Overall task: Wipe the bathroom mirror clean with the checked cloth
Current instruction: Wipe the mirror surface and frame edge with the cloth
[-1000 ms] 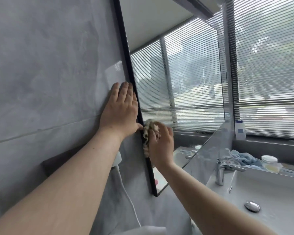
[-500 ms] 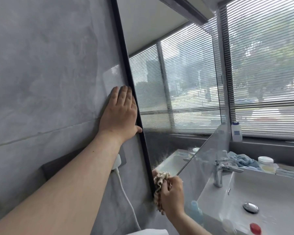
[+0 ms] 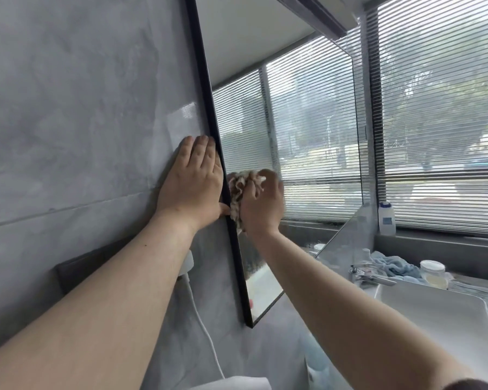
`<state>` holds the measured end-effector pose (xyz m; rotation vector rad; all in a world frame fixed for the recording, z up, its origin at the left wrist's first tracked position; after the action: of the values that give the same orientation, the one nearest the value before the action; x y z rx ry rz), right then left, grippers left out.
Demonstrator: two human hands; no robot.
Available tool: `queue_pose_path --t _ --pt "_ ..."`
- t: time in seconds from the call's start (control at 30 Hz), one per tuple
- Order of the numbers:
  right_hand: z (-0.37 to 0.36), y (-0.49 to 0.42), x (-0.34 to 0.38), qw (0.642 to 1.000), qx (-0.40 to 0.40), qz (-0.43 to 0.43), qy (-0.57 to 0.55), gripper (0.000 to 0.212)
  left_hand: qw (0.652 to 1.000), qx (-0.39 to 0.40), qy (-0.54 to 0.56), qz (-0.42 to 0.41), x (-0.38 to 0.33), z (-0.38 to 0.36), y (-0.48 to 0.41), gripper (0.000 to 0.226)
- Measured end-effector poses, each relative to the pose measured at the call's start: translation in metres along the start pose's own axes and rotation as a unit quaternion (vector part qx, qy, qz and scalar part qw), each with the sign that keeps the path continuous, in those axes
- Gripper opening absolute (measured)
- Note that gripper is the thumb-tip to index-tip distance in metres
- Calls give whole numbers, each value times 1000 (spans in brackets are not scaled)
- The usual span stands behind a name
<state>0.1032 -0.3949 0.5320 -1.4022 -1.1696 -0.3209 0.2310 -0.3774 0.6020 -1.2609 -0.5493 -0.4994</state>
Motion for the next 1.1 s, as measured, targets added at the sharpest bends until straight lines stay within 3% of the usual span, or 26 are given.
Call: queue_pose_path --t 0.1,0.3,0.4,0.67,0.97,1.1 --pt "-1 -2 -10 1000 -5 -7 21 14 1000 1 -1 0 0 0 0 118" --pt "29 57 -131 967 -23 -226 113 10 1000 -3 -8 -4 0 1 1 120" --pt "44 89 -171 947 -14 -285 145 19 1000 0 -10 -4 0 1 1 121" --pt "44 78 -167 961 -2 -239 138 7 1000 -2 -9 -4 -1 3 1 121" --pt "5 -18 -44 994 -25 -86 58 18 1000 -1 -1 -4 0 5 2 121" --pt "-3 -40 -24 997 -27 -48 48 14 1000 0 2 -5 1 5 2 121"
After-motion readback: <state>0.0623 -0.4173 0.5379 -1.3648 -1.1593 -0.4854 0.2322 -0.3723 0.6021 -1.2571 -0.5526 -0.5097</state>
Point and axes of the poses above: each hand's wrist, its own y-axis away from the middle knuckle, its own z-axis out of the back of the hand, x = y × z, the point moved 2 cm from there along -y, towards the middle knuckle, and after that the axes turned 12 degrees about -x, right-handed, at the moved point
